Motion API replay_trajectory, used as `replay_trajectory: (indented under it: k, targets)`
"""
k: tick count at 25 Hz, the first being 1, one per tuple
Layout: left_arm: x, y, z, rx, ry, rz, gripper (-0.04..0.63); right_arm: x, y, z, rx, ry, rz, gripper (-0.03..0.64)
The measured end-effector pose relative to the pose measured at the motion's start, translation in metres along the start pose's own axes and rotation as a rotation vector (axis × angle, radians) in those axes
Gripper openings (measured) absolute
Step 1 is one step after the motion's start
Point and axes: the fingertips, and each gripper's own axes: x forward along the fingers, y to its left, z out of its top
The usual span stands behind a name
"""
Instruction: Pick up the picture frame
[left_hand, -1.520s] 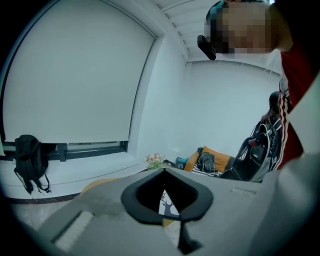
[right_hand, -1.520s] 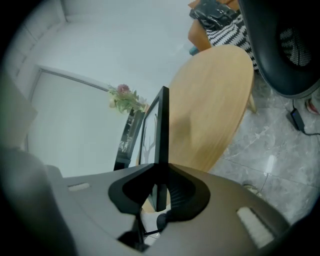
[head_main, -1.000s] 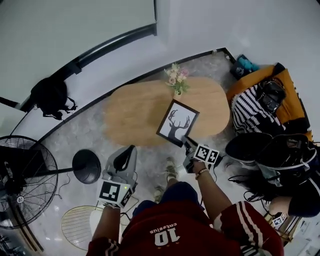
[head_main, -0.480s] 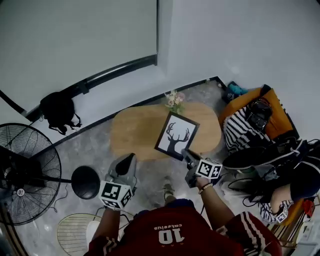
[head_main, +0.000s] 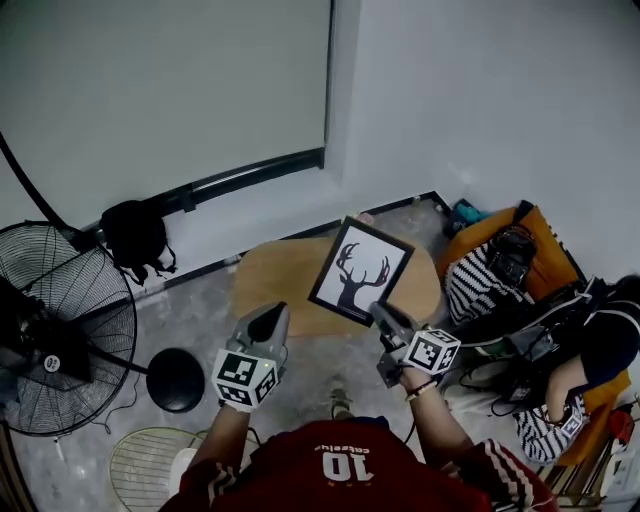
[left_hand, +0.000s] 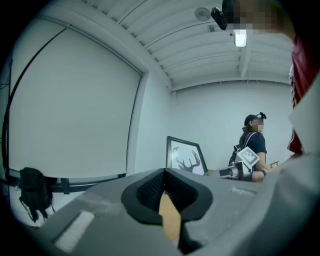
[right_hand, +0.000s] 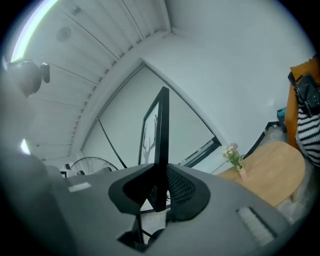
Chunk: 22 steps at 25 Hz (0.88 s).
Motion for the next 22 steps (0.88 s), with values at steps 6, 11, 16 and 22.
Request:
replay_trajectory:
  k: [6, 11, 16, 22]
  targets:
    - [-0.039, -0.005, 0.030, 0.060, -0.064, 0.033, 0.003, -0.022, 0.070, 0.022, -0.123, -0.078, 0.031, 0.070]
    - [-0.076, -0.006, 0.043, 0.034, -0.121, 0.041, 0.003, -0.038, 0.125, 0.027, -0.251, -0.122, 0.048, 0.071]
    - [-0.107, -0.029, 0.026, 0.065, -0.137, 0.039, 0.003, -0.076, 0.152, 0.012, -0.351, -0.169, 0.030, 0.069]
    - [-0.126, -0.040, 0.041, 0.054, -0.157, 0.020, 0.003, -0.096, 0.167, 0.009, -0.411, -0.177, -0.021, 0.069]
